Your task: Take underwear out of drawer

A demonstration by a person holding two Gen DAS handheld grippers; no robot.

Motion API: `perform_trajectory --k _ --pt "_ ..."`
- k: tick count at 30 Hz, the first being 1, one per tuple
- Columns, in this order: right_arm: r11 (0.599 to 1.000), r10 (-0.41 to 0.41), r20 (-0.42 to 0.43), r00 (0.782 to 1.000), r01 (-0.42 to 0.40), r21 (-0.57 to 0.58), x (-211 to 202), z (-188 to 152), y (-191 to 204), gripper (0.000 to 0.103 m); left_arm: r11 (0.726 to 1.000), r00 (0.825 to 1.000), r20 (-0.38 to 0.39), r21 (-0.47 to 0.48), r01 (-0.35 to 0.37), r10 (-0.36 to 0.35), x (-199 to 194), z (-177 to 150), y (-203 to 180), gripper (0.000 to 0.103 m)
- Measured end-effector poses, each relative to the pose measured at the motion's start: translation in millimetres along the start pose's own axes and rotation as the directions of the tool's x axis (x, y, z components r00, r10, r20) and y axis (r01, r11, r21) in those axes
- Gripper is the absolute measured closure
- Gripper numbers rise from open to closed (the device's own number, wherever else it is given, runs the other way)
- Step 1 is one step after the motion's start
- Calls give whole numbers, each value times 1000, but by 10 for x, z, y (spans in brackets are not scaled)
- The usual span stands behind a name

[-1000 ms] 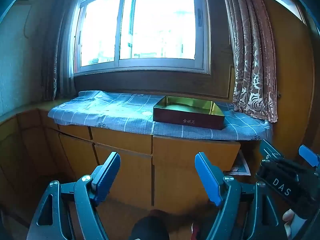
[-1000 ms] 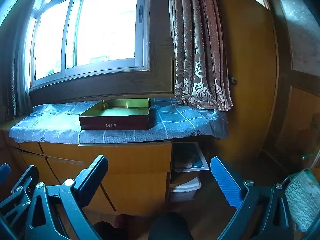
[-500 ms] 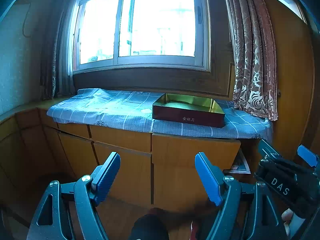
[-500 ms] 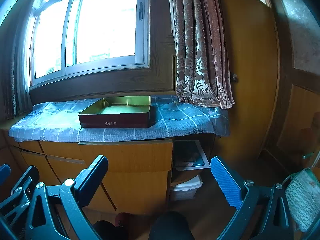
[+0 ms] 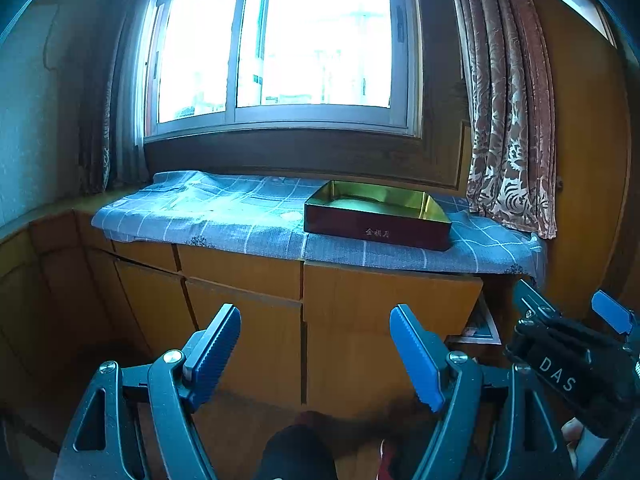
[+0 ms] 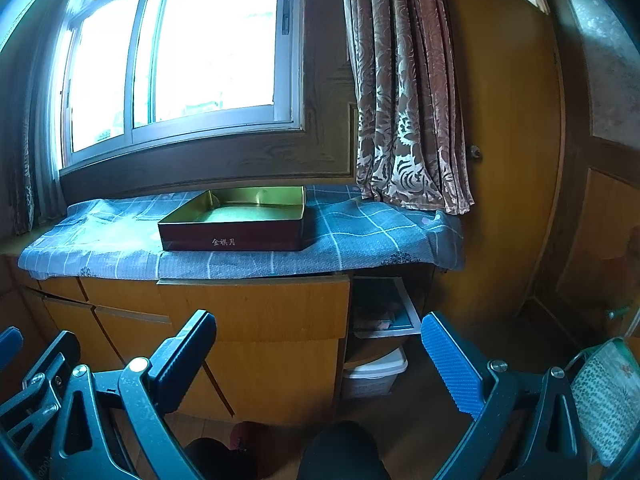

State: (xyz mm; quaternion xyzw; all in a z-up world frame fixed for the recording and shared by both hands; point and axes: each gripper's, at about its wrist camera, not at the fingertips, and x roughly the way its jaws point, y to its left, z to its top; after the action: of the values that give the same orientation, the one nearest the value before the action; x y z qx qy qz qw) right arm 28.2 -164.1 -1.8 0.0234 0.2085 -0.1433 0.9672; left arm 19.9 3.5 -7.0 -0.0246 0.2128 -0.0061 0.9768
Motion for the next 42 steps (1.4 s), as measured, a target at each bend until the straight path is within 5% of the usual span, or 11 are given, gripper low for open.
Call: perform_trajectory --k 42 --pt "1000 28 -86 996 -28 -3 408 -57 -24 0 1000 995 -94 8 26 -25 356 -31 -51 24"
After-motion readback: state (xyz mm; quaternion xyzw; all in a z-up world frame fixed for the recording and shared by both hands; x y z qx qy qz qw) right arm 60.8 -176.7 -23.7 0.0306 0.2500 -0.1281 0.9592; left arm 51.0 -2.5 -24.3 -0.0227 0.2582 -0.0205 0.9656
